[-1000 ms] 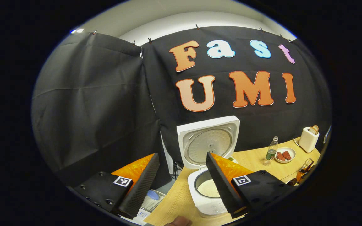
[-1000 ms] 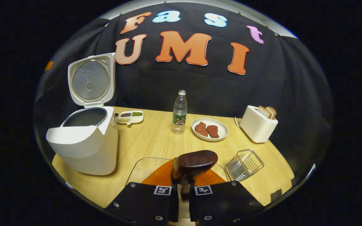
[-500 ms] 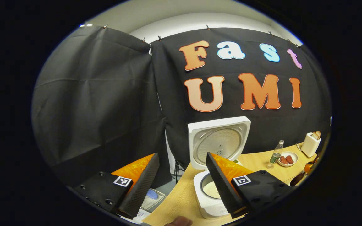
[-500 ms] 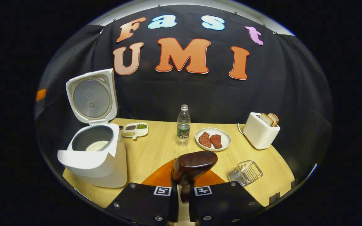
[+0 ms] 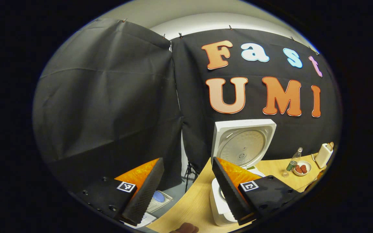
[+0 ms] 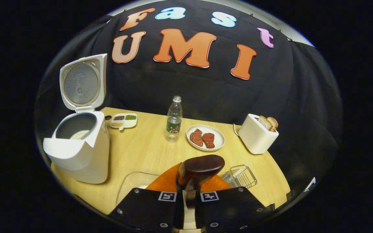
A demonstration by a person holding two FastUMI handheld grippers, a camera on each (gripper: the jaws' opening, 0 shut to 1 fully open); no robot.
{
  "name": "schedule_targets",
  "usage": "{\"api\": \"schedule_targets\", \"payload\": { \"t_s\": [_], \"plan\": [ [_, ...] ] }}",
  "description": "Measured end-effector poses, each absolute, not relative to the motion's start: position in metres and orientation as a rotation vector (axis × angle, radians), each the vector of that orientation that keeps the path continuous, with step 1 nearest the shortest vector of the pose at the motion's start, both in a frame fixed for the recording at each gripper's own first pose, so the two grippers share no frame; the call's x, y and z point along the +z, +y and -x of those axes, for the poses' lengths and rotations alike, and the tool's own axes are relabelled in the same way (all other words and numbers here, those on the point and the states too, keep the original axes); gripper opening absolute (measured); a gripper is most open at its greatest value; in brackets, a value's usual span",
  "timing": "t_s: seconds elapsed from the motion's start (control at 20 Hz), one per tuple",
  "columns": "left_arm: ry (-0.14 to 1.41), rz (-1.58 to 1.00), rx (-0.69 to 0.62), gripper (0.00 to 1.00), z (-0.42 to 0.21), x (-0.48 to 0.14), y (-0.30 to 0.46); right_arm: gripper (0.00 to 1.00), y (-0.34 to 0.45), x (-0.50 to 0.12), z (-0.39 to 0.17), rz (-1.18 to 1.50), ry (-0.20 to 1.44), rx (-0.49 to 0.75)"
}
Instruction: Close the left gripper, press the button to open the rice cooker; take a wooden spoon from the chopstick holder with the right hand, scoop a spoonful of rice and pour it into the rice cooker, then put the wooden spoon back into the chopstick holder.
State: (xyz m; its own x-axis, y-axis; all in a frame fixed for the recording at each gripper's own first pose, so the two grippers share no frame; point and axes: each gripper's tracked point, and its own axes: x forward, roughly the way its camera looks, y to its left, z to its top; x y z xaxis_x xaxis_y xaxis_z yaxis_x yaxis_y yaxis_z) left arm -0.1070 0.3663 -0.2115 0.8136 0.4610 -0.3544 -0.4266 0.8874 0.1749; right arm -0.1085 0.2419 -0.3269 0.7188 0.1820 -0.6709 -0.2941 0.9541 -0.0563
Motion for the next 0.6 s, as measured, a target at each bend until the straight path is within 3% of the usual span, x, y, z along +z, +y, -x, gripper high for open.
{"api": "schedule_targets", "payload": {
  "t_s": [0.1,0.15,0.6],
  "plan": [
    [0.398,-0.111,0.47,0.99,0.106,-0.207,0.364,0.17,0.241,-0.342,0.109,0.163,0.735,0.264],
    [0.397,-0.121,0.469,1.0,0.105,-0.203,0.363,0.13,0.243,-0.351,0.11,0.167,0.742,0.264],
    [0.407,-0.168,0.477,1.0,0.107,-0.196,0.362,0.12,0.28,-0.376,0.123,0.185,0.727,0.322]
  ]
}}
